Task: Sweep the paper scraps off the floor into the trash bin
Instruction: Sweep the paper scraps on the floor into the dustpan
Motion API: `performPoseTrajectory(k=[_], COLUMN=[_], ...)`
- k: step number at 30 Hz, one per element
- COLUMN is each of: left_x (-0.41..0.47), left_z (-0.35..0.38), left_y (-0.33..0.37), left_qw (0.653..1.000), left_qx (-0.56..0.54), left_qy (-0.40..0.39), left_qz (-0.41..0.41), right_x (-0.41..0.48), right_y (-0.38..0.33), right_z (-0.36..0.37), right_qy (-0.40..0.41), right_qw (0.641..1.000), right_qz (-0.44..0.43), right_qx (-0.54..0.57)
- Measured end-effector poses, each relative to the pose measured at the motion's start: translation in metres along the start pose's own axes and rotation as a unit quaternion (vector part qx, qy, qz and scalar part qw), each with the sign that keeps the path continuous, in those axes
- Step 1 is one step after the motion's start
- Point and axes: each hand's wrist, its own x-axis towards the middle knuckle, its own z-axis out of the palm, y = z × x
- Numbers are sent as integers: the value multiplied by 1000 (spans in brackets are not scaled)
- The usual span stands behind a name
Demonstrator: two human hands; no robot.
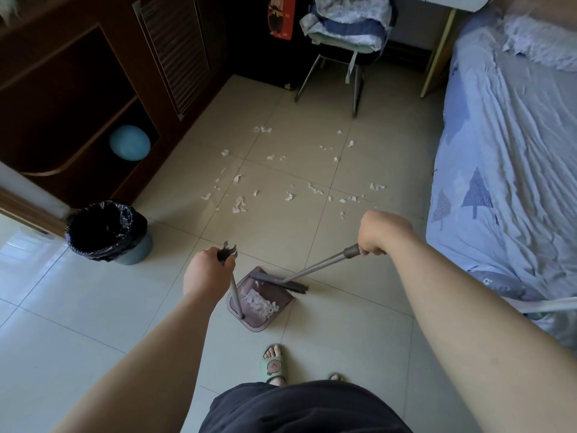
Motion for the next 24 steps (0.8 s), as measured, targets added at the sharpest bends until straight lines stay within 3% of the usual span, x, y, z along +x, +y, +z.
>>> performPoseTrajectory(k=[6, 13, 17, 24], left_x=[-7, -10, -8, -3], left_z=[2, 1, 0, -1], left_y=[-1, -10, -11, 4], left_qw=[1000, 1000, 1000, 1000], left_qx=[-4, 5, 3, 3], left_qy=[0, -5, -7, -8], left_qz=[-6, -4, 2, 17], right_x=[-1, -4, -7, -13], right_y=[5, -12, -18, -1], right_z=[18, 53, 36, -9], right_qy=[13, 2, -39, 31], right_qw=[999, 995, 991, 995], right_qz=[9, -97, -118, -84], right_qx=[39, -30, -46, -37])
